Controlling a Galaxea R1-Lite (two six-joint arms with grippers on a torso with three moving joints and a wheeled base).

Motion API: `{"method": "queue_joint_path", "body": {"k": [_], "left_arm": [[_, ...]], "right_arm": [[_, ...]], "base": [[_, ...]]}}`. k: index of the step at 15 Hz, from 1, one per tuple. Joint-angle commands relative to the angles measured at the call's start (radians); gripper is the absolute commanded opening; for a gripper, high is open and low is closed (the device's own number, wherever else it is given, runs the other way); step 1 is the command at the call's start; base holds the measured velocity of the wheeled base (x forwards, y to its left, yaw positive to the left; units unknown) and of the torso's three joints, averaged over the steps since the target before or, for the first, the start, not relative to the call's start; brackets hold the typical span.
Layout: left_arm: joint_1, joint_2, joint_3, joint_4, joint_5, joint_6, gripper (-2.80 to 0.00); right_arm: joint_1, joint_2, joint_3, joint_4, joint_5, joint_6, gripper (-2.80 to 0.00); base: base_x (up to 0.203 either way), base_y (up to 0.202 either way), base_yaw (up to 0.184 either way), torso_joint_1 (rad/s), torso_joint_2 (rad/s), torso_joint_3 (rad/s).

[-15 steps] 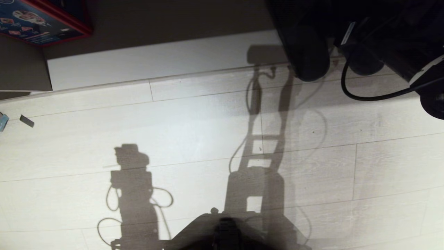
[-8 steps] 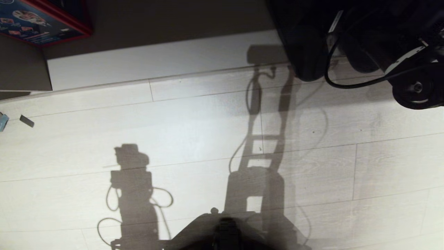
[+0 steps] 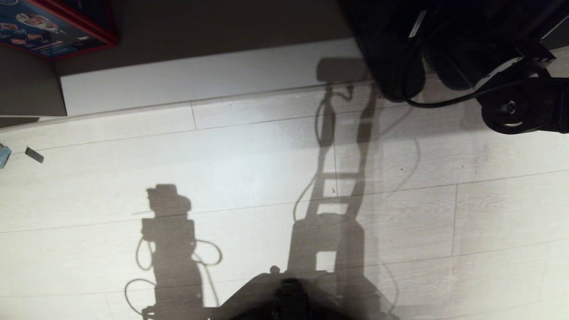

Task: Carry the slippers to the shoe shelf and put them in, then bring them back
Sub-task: Pick up the slippers in the shoe cabinet

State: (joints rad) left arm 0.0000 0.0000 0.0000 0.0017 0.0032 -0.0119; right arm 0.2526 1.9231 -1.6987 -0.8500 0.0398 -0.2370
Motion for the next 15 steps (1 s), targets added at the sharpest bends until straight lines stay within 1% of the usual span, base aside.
{"method": "queue_joint_path", "body": {"k": [1,7,9,11,12,15], "left_arm": [[0.0,0.0,0.0,0.0,0.0,0.0,-2.8],[0.0,0.0,0.0,0.0,0.0,-0.002,-2.8],[0.0,0.0,0.0,0.0,0.0,-0.002,-2.8],[0.0,0.0,0.0,0.0,0.0,-0.002,-2.8],[0.0,0.0,0.0,0.0,0.0,-0.002,-2.8],[0.0,0.0,0.0,0.0,0.0,-0.002,-2.8]], "right_arm": [[0.002,0.016,-0.016,-0.003,-0.003,-0.001,-2.8],[0.002,-0.03,-0.005,0.004,-0.01,0.001,-2.8],[0.003,-0.088,0.039,0.044,-0.022,0.001,-2.8],[0.005,-0.169,0.118,0.112,-0.031,0.003,-2.8],[0.01,-0.206,0.154,0.144,-0.054,0.007,-2.8],[0.043,-0.307,0.246,0.258,-0.193,0.102,-2.8]], "base": [[0.0,0.0,0.0,0.0,0.0,0.0],[0.0,0.0,0.0,0.0,0.0,0.0],[0.0,0.0,0.0,0.0,0.0,0.0],[0.0,0.0,0.0,0.0,0.0,0.0],[0.0,0.0,0.0,0.0,0.0,0.0],[0.0,0.0,0.0,0.0,0.0,0.0]]}}
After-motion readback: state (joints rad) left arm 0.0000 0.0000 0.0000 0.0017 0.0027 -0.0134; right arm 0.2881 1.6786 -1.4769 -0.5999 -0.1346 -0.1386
